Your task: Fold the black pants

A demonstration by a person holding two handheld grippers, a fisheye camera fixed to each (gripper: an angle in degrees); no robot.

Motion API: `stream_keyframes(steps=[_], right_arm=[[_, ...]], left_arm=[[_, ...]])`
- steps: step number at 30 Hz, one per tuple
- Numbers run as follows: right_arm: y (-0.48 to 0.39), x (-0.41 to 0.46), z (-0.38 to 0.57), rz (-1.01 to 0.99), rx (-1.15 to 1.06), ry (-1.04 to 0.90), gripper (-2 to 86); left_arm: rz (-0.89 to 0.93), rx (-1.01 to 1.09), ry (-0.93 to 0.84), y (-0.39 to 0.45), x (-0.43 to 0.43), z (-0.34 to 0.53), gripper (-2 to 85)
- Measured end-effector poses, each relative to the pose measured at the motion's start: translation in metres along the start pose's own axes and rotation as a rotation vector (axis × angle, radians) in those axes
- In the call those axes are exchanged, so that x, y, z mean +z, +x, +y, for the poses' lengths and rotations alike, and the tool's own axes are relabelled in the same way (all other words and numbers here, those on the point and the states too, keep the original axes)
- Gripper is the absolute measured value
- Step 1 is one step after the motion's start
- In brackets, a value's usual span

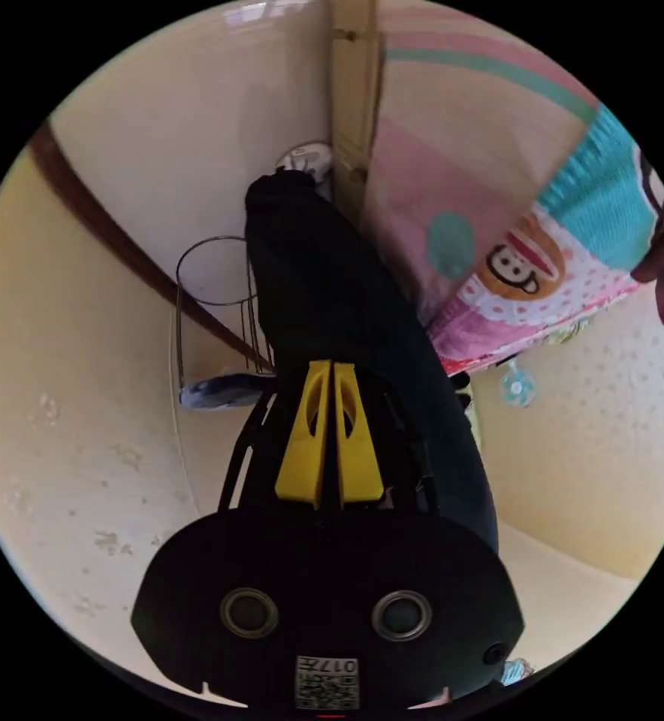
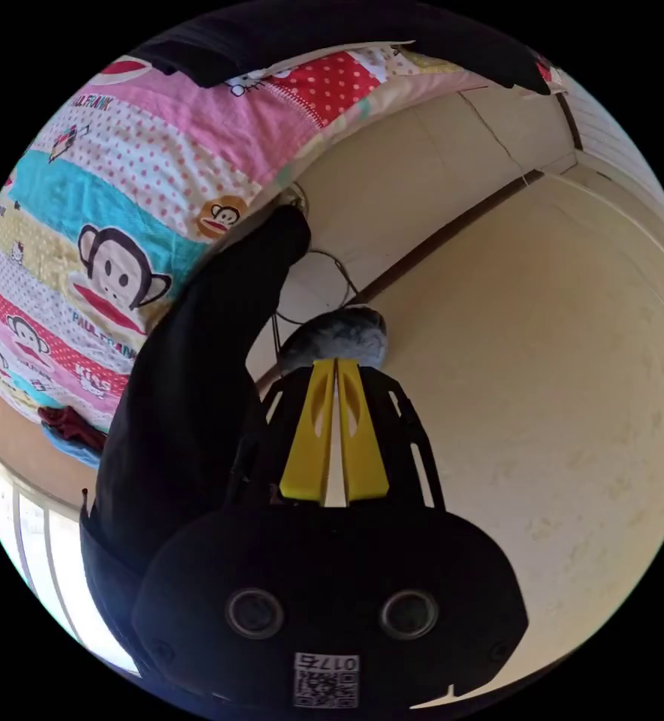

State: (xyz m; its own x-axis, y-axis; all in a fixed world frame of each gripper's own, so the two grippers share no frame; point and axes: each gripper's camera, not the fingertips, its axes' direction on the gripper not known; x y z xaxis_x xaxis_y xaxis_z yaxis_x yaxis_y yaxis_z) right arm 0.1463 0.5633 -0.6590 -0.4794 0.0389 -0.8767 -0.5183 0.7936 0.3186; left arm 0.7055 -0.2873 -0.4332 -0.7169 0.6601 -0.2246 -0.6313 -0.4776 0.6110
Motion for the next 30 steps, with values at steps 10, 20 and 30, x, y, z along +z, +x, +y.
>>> stream_keyframes(steps=[10,20,30], right_arm=[[-0.111,-0.077,0.03,0.12,-0.597,0.297,0.4],[0.04,-0.232,0.061,-0.22,-0.784,0.798,1.4],[0.167,-0.376,-0.004,-0.348,-0.746,1.003,6.0]], left_arm=[[-0.789,0.169,-0.302,0.119,0.044,-0.005,-1.0],[-0.619,0.229,0.096,0.15,0.138,0.017,-0.8],[-0.5,0.638,0.161,0.293,0.289,0.027,4.0]])
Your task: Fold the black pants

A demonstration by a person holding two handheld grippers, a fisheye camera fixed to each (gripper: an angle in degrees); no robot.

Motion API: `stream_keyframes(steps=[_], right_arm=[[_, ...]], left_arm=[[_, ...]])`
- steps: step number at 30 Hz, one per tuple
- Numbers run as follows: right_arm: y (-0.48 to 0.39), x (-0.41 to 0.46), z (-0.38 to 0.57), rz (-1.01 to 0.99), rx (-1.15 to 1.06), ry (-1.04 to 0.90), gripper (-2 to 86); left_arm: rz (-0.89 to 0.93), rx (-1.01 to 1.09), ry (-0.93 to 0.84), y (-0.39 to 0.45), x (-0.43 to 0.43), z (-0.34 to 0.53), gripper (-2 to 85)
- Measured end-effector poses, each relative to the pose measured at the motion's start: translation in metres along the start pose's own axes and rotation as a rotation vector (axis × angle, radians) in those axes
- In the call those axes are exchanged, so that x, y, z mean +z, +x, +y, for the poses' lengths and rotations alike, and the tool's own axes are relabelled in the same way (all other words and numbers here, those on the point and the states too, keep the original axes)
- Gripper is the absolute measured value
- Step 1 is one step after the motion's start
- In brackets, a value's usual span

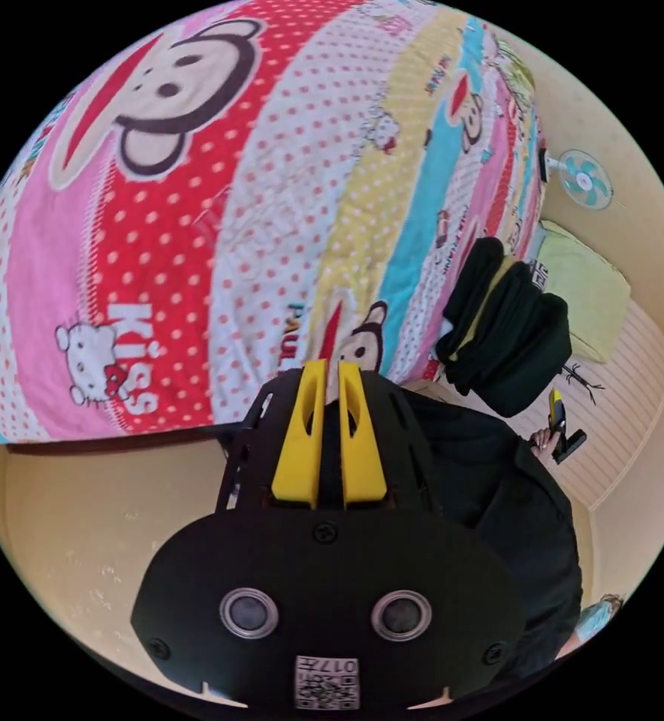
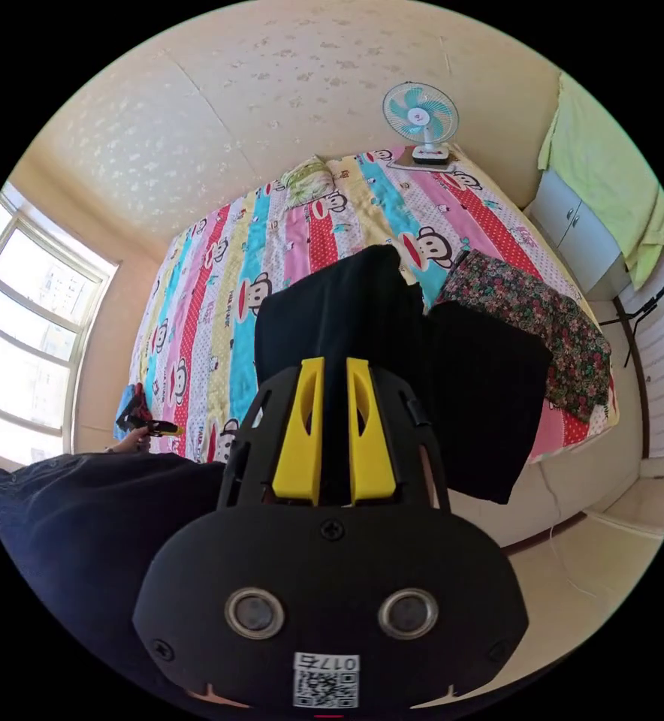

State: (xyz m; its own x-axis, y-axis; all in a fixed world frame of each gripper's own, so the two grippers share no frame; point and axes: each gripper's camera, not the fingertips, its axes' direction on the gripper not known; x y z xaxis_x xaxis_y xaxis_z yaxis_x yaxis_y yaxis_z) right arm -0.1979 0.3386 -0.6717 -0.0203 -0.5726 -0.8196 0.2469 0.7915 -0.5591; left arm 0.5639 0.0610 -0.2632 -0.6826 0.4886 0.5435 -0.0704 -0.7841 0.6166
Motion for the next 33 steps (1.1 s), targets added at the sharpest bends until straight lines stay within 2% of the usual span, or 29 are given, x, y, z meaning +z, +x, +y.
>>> stream_keyframes(steps=[6,10,13,16,21,24,26,29,31,33], right_arm=[[0.069,-0.007,-0.037,-0.145,-0.01,0.025,9.3],[0.098,0.019,-0.069,-0.274,-0.026,-0.018,10.9],[0.11,0.06,-0.085,-0.518,-0.006,-0.103,8.3],[0.101,0.062,-0.082,-0.794,-0.071,0.022,5.6],[0.052,0.035,-0.071,-0.964,-0.278,0.153,2.8],[0.04,0.005,-0.075,-1.16,-0.384,0.235,1.8],[0.027,-0.028,-0.08,-1.244,-0.532,0.282,1.5],[-0.007,-0.072,-0.083,-1.337,-0.784,0.354,1.5],[-0.026,-0.091,-0.091,-1.417,-0.889,0.399,1.8],[-0.047,-0.105,-0.102,-1.492,-0.986,0.422,2.2]], left_arm=[[0.129,0.313,-0.012,0.122,0.066,-0.004,6.4],[0.025,0.476,-0.099,0.187,0.092,0.012,8.6],[-0.018,0.56,-0.105,0.215,0.087,0.03,9.6],[-0.006,0.619,-0.082,0.229,0.07,0.048,10.0],[0.032,0.686,-0.022,0.247,0.034,0.066,11.3],[0.091,0.742,0.049,0.262,0.009,0.068,12.1],[0.155,0.773,0.09,0.27,-0.005,0.067,12.6],[0.401,0.756,0.082,0.272,-0.011,0.052,15.1],[0.732,0.653,-0.01,0.26,0.002,0.029,20.0],[0.972,0.606,-0.068,0.254,0.018,0.02,21.1]])
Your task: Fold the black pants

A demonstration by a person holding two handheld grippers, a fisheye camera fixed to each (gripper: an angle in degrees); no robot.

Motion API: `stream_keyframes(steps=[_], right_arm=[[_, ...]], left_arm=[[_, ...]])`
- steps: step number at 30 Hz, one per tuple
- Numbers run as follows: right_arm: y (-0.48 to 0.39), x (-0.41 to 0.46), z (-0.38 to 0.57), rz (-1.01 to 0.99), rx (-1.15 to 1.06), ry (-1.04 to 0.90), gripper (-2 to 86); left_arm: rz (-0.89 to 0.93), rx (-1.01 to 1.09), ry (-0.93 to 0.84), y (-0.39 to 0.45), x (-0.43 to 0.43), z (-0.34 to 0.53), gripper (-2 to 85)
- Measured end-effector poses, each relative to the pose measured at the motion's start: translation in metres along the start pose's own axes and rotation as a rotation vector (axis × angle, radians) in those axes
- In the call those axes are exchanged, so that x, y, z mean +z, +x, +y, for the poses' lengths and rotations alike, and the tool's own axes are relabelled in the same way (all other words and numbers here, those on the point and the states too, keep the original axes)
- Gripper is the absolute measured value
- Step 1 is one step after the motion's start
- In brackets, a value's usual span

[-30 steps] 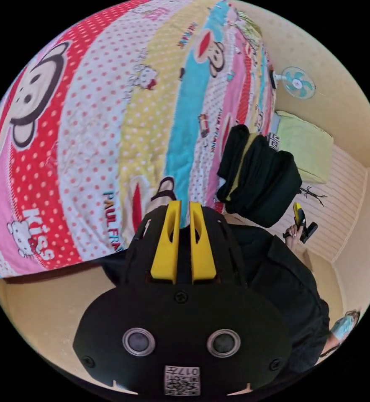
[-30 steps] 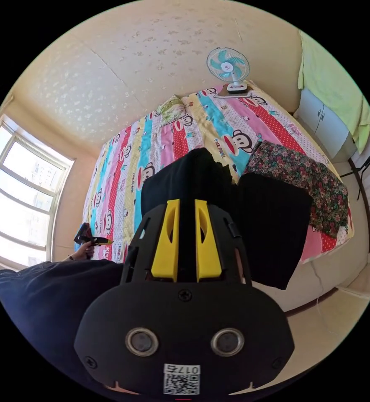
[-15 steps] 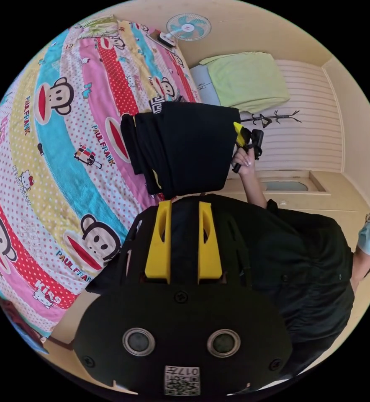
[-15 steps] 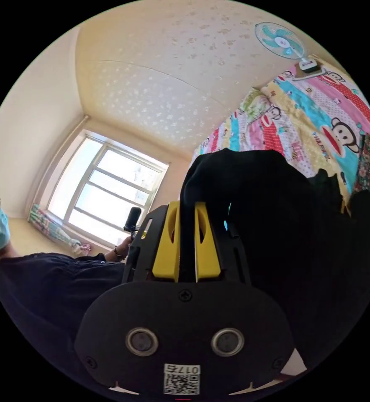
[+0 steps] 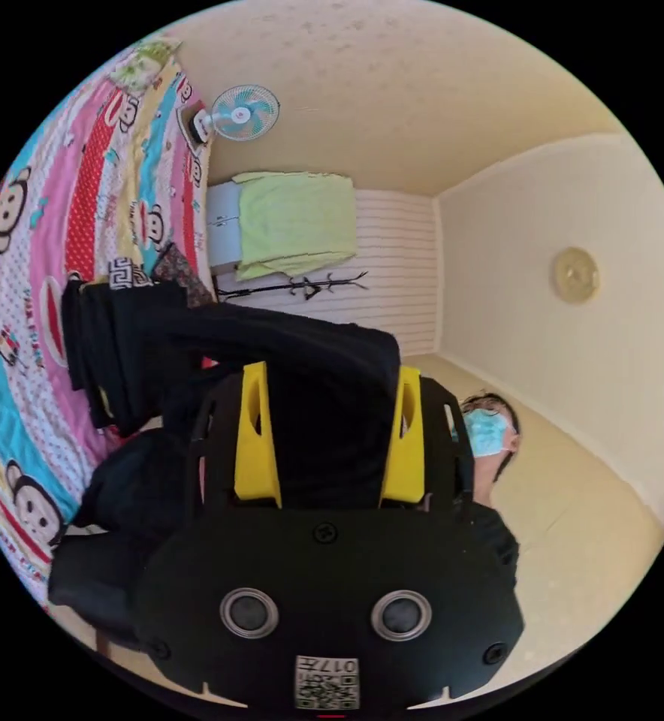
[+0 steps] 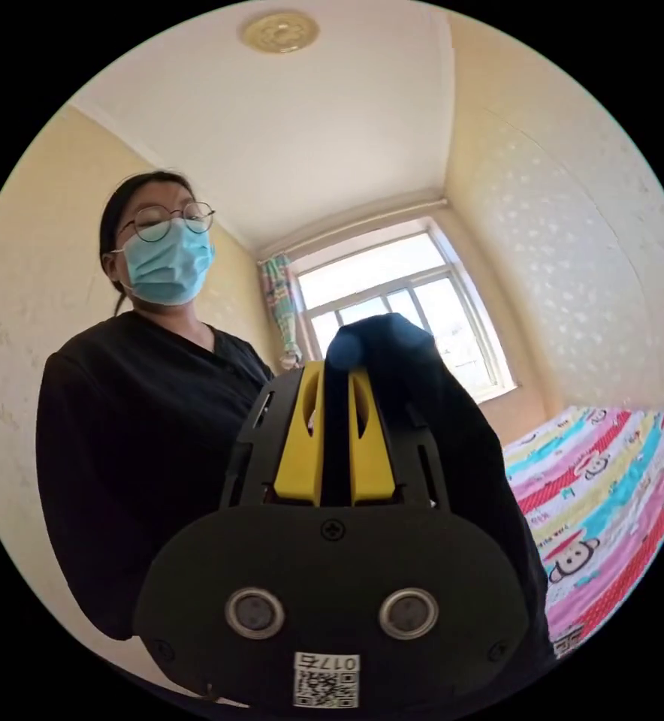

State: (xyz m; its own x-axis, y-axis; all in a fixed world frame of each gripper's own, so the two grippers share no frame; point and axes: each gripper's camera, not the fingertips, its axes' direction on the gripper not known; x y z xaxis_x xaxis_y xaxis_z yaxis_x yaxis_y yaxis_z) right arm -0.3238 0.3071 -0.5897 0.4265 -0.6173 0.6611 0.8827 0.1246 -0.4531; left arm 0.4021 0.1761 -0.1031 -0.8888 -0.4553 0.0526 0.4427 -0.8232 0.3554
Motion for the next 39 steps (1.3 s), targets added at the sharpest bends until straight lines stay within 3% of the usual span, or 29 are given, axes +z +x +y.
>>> stream_keyframes(steps=[3,8,12,15,17,21,24,28,33,39], right_arm=[[0.011,0.03,-0.025,-0.136,-0.125,-0.088,3.5],[0.057,0.096,-0.01,-0.17,-0.045,-0.427,5.9],[0.098,0.103,0.027,0.05,0.146,-0.544,6.4],[0.14,0.093,0.057,0.301,0.419,-0.665,7.3],[0.158,0.065,0.066,0.387,0.559,-0.592,7.6],[0.167,0.016,0.053,0.479,0.642,-0.316,8.8],[0.189,0.002,0.039,0.53,0.723,-0.229,11.3],[0.256,0.008,0.039,0.478,0.883,-0.28,14.9],[0.32,-0.012,0.083,0.452,1.148,-0.334,17.8],[0.372,-0.034,0.137,0.389,1.451,-0.483,21.1]], left_arm=[[0.293,-0.054,-0.046,-0.026,0.024,0.001,19.7],[0.361,0.0,0.062,-0.045,0.033,0.01,10.4],[0.11,0.254,0.226,-0.021,-0.005,0.025,5.5],[-0.174,0.458,0.211,0.016,0.002,0.036,5.1],[-0.296,0.542,0.182,0.034,0.019,0.037,5.1],[-0.611,0.741,-0.063,0.055,0.108,0.025,4.8],[-0.674,0.778,-0.341,0.024,0.195,0.004,4.4],[-0.623,0.637,-0.649,-0.066,0.299,-0.029,3.6],[-0.465,0.373,-0.821,-0.163,0.376,-0.066,3.3],[-0.601,0.394,-1.035,-0.199,0.481,-0.066,3.3]])
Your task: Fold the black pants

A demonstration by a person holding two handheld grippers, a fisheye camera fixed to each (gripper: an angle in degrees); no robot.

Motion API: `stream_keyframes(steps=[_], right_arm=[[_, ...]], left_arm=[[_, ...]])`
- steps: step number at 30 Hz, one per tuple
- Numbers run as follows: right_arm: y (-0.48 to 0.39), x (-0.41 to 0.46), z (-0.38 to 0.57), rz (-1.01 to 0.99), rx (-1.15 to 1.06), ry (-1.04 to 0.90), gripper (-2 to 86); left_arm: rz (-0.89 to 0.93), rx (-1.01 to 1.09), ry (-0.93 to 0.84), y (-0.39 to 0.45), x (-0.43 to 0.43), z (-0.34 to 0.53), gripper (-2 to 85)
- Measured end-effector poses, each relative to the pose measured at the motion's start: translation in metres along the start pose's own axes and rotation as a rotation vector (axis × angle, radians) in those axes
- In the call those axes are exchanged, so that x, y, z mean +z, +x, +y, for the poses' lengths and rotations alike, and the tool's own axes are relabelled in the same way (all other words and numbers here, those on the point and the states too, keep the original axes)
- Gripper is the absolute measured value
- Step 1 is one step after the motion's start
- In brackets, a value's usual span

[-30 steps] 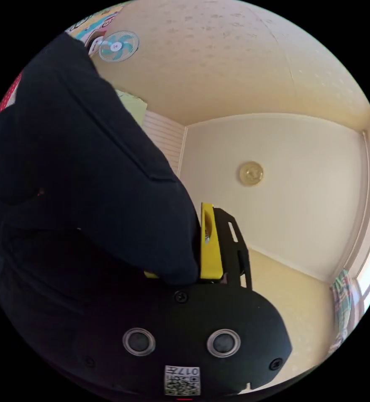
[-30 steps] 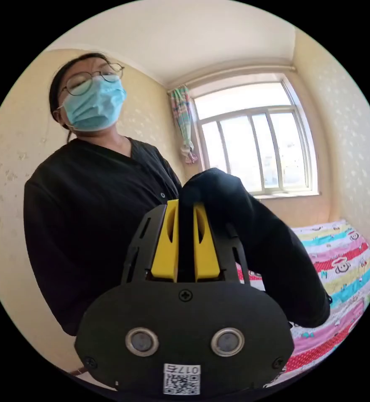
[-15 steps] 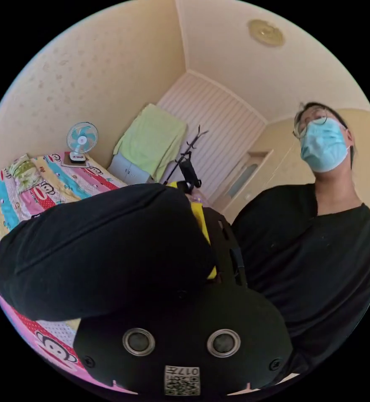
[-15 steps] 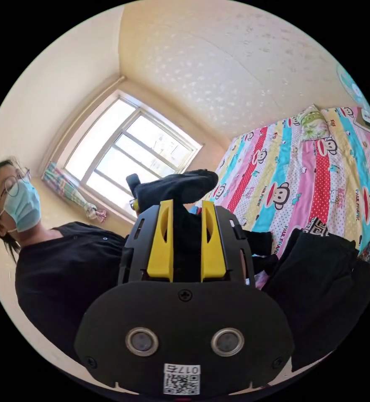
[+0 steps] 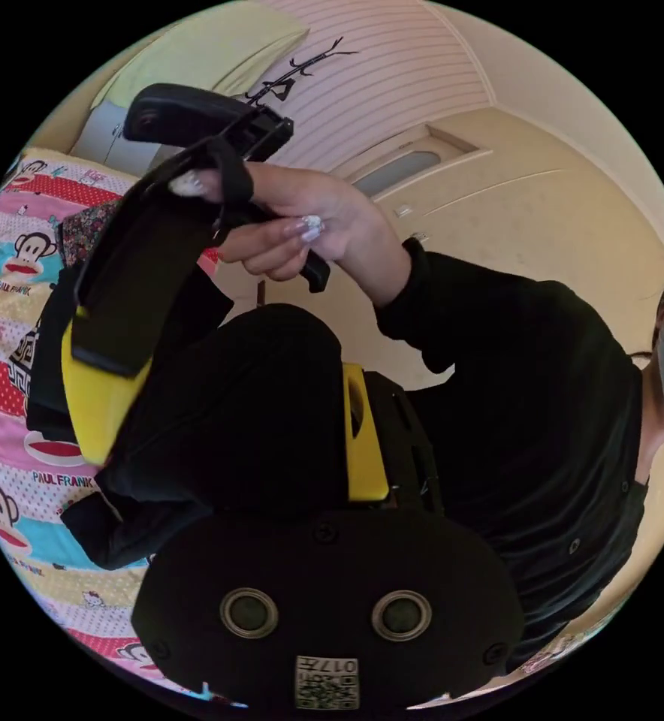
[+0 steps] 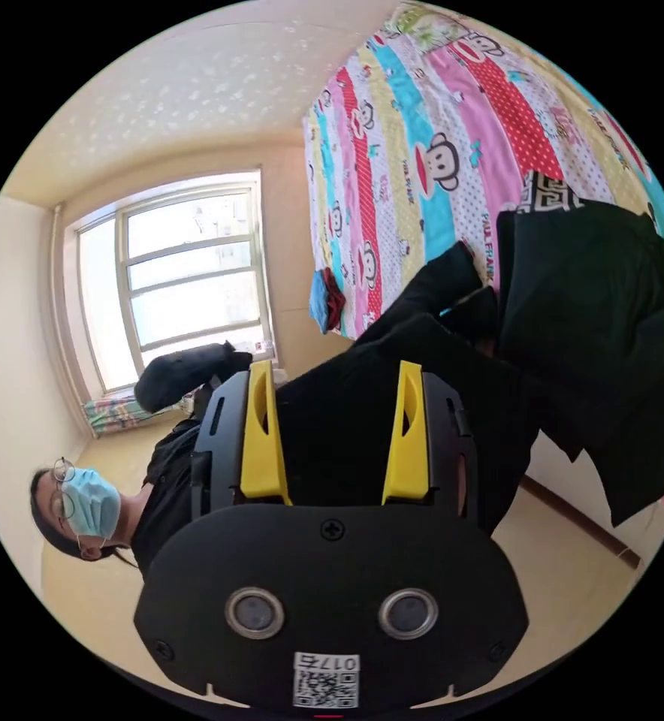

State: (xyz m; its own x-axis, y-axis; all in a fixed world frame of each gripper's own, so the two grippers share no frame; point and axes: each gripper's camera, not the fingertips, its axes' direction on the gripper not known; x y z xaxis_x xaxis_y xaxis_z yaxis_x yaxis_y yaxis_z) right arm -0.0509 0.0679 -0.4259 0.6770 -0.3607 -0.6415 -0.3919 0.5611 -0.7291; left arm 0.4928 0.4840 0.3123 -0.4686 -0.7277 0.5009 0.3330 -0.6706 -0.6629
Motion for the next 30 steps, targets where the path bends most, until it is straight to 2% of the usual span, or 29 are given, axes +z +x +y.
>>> stream_keyframes(steps=[4,7,11,15,21,26,30], right_arm=[[0.02,-0.002,-0.028,0.078,0.128,-0.123,21.8],[0.021,0.015,-0.051,0.136,0.151,-0.305,23.7],[0.028,0.051,-0.063,0.346,0.156,-0.485,22.0],[0.035,0.053,-0.063,0.385,0.124,-0.496,18.7],[0.042,0.007,-0.033,0.235,0.048,-0.314,11.4],[0.06,-0.057,0.042,-0.073,-0.072,0.071,8.0],[0.058,-0.1,0.119,-0.253,-0.285,0.386,7.7]], left_arm=[[-0.142,0.049,-0.199,0.013,0.054,-0.056,3.3],[-0.185,0.063,-0.29,0.016,0.09,-0.08,3.4],[-0.155,0.029,-0.293,0.008,0.103,-0.09,3.4],[-0.1,-0.029,-0.244,-0.008,0.101,-0.087,3.7],[-0.08,-0.024,-0.207,-0.009,0.093,-0.086,5.4],[-0.095,-0.028,-0.154,-0.007,0.081,-0.082,6.7],[-0.234,0.034,-0.11,0.018,0.065,-0.076,9.1]])
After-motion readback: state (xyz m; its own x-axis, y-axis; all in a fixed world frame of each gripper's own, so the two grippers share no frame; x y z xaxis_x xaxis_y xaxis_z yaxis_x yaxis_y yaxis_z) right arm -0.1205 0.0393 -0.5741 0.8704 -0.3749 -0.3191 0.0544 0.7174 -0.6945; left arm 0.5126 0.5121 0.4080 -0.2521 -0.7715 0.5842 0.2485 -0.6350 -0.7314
